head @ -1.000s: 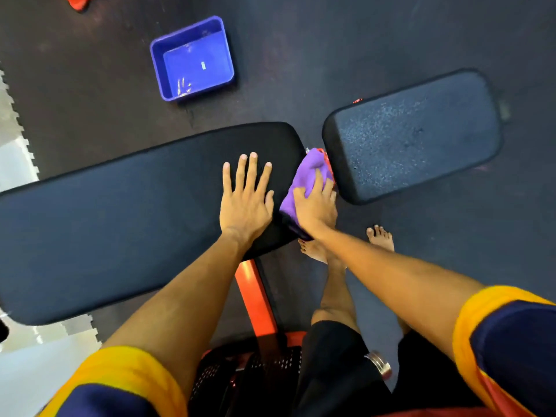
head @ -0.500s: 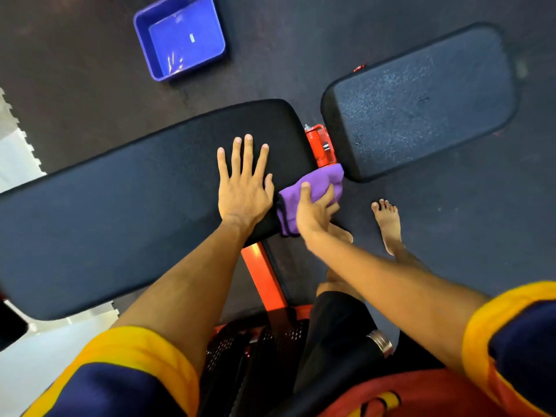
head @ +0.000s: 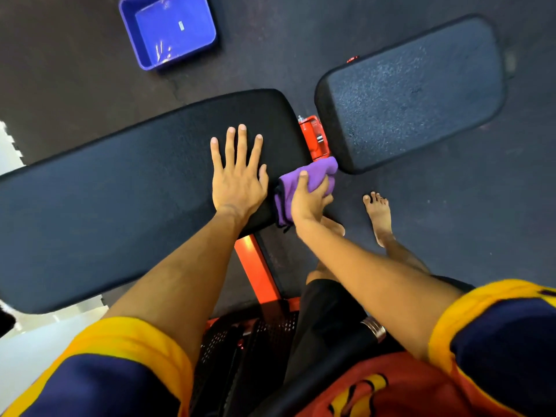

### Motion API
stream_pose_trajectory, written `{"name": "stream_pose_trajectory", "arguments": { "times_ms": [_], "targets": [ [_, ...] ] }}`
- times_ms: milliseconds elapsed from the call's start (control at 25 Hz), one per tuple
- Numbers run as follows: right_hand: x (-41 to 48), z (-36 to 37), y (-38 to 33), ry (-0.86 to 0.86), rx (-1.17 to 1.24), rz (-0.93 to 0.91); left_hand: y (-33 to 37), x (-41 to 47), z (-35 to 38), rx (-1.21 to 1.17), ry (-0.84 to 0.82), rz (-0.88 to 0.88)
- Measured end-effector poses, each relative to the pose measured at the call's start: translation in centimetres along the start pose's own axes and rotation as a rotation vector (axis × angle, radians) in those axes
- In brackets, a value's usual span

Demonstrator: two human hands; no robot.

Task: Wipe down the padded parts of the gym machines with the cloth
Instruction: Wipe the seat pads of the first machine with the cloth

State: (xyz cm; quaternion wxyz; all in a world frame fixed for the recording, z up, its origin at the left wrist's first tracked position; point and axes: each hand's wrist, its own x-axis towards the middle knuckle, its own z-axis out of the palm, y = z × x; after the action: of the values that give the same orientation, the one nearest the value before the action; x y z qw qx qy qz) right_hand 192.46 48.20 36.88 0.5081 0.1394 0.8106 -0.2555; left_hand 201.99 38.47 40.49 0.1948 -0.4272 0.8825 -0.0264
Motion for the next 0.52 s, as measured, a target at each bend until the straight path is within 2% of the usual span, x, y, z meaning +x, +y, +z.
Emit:
{"name": "stream_pose_trajectory", "arguments": {
  "times_ms": [160, 280, 360, 520],
  "targets": [
    [-1.2, -0.1, 1.2, -0.029, -0.255, -0.332, 0.0, -0.2, 0.2, 0.001, 0.013, 0.007],
    [3.6, -1.0, -3.0, -0.059, -0.355, -0.372, -0.1, -0.1, 0.4, -0.007, 0.029, 0.008],
    [3.7, -0.6, -4.5, -0.076, -0.414, -0.389, 0.0, -0.1, 0.4, -0.011, 0.031, 0.009],
    [0.3, -0.5, -1.2, -0.120, -0.556, -0.697, 0.1, -0.2, 0.4, -0.003, 0.022, 0.012]
  ]
}}
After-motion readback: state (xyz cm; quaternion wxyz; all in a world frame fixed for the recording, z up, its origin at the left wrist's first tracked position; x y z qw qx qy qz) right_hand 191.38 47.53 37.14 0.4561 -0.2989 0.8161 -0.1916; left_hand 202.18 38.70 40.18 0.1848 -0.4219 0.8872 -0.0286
